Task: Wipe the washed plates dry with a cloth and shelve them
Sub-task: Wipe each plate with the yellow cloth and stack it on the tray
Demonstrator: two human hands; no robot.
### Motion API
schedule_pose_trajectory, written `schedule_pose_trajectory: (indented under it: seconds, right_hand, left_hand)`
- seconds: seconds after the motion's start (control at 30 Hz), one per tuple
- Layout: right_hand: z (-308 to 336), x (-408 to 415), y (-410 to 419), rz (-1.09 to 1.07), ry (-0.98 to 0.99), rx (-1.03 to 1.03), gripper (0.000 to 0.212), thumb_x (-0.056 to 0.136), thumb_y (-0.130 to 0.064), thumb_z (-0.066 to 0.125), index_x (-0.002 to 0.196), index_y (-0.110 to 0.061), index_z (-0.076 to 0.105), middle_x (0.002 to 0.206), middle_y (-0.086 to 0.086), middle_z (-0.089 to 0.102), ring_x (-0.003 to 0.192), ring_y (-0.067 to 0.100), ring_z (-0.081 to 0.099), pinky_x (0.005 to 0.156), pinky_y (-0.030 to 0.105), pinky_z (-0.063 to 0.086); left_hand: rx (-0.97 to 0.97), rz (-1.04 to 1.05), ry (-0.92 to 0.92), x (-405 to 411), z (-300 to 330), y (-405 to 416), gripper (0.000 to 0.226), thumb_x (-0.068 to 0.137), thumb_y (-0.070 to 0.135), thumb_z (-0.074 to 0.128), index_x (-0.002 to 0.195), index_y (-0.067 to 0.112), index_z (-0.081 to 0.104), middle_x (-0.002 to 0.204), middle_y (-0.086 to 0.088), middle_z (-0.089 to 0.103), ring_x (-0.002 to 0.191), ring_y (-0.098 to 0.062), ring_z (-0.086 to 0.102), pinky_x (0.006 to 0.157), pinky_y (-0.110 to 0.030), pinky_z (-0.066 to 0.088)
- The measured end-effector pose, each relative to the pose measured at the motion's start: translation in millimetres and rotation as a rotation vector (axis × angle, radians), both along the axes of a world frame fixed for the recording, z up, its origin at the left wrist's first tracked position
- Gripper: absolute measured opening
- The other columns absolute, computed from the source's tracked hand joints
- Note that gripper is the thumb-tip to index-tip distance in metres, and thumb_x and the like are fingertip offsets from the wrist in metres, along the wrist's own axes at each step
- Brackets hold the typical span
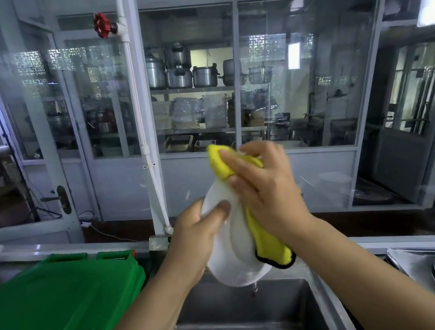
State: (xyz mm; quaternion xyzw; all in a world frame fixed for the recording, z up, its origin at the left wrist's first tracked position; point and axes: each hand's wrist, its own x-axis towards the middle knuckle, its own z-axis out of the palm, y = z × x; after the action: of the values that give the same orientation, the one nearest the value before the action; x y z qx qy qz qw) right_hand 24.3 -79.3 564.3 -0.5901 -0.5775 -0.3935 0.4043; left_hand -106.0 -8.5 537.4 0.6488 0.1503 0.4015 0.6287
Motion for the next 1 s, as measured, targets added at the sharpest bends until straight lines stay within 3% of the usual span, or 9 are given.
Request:
schedule_pose_trajectory:
  seconds: [0.13,0.2,0.3,0.4,0.5,0.6,0.7,0.87,1.0]
  right_hand:
    - [0.9,-0.9,4.9,0.019,0.003,-0.131,0.043,0.098,-0.046,0.036,0.129,-0.028,0.060,0.108,0.000,0.059,0.100,0.021,0.057,0.086,0.041,0.041]
    - [1.1,11.0,1.7,0.099,0.199,-0.125,0.042,0.097,-0.046,0.037,0.130,-0.030,0.058,0.104,-0.005,0.057,0.096,0.011,0.056,0.084,0.029,0.044]
    - [-0.2,24.5,-1.8,0.195,0.603,-0.037,0.036,0.096,-0.040,0.040,0.126,-0.034,0.058,0.107,-0.009,0.060,0.097,-0.005,0.053,0.084,0.014,0.040]
    - [-10.8,23.8,-3.8,0.308,0.880,0.082,0.030,0.102,-0.030,0.039,0.125,-0.026,0.058,0.112,-0.012,0.064,0.102,-0.002,0.057,0.089,0.024,0.043]
    - [-25.8,20.3,-3.0,0.378,1.052,0.123,0.029,0.102,-0.036,0.040,0.126,-0.033,0.056,0.113,-0.015,0.065,0.109,0.008,0.059,0.097,0.037,0.047]
    - [-31.1,17.4,-5.0,0.469,1.222,0.157,0.027,0.095,-0.037,0.055,0.122,-0.034,0.058,0.111,-0.009,0.068,0.105,0.016,0.064,0.095,0.047,0.051]
    - [-26.5,21.6,-17.2,0.484,1.232,0.185,0.034,0.087,-0.024,0.067,0.120,-0.028,0.059,0.104,-0.007,0.071,0.097,0.016,0.068,0.085,0.038,0.057]
    - [-20.2,31.3,-35.2,0.441,1.007,0.013,0.047,0.078,-0.019,0.075,0.121,-0.029,0.060,0.102,-0.009,0.070,0.094,0.008,0.067,0.082,0.026,0.055]
    - [-24.9,33.9,-32.8,0.347,0.805,-0.095,0.055,0.068,-0.038,0.075,0.119,-0.042,0.055,0.112,-0.010,0.064,0.104,0.005,0.060,0.090,0.026,0.050]
  left_hand:
    - [0.050,-0.025,0.017,2.1,2.6,-3.9,0.011,0.085,0.027,0.067,0.076,0.020,0.070,0.071,-0.005,0.069,0.068,-0.022,0.065,0.066,-0.038,0.049]
    - [0.095,0.008,0.013,-2.6,5.4,-3.0,0.019,0.074,0.039,0.067,0.081,0.021,0.070,0.079,-0.009,0.073,0.076,-0.030,0.068,0.071,-0.046,0.052]
    - [0.174,0.060,-0.011,-12.1,14.9,-5.6,0.025,0.074,0.043,0.061,0.085,0.023,0.069,0.083,-0.005,0.073,0.082,-0.027,0.068,0.074,-0.047,0.053]
    - [0.209,0.084,-0.069,-16.8,21.8,-8.8,0.027,0.077,0.044,0.059,0.088,0.022,0.069,0.087,-0.003,0.072,0.086,-0.026,0.067,0.076,-0.049,0.054]
    - [0.179,0.105,-0.155,-13.2,18.3,-8.5,0.023,0.075,0.048,0.061,0.092,0.034,0.068,0.091,0.002,0.073,0.090,-0.021,0.067,0.075,-0.044,0.055]
    - [0.083,0.063,-0.210,-5.8,10.0,-7.1,0.016,0.076,0.043,0.063,0.091,0.045,0.069,0.096,0.008,0.073,0.094,-0.014,0.067,0.079,-0.035,0.055]
    - [-0.019,-0.041,-0.156,-4.6,2.5,2.7,0.021,0.072,0.030,0.062,0.088,0.039,0.072,0.094,0.006,0.074,0.092,-0.014,0.068,0.077,-0.031,0.052]
    - [-0.005,-0.276,0.114,-16.2,20.9,28.9,0.035,0.067,0.021,0.073,0.100,0.019,0.066,0.088,-0.001,0.074,0.081,-0.018,0.069,0.062,-0.026,0.053]
    - [0.046,-0.271,0.221,-9.9,31.3,33.6,0.039,0.071,0.030,0.068,0.106,0.013,0.065,0.097,-0.008,0.074,0.087,-0.026,0.070,0.080,-0.042,0.056]
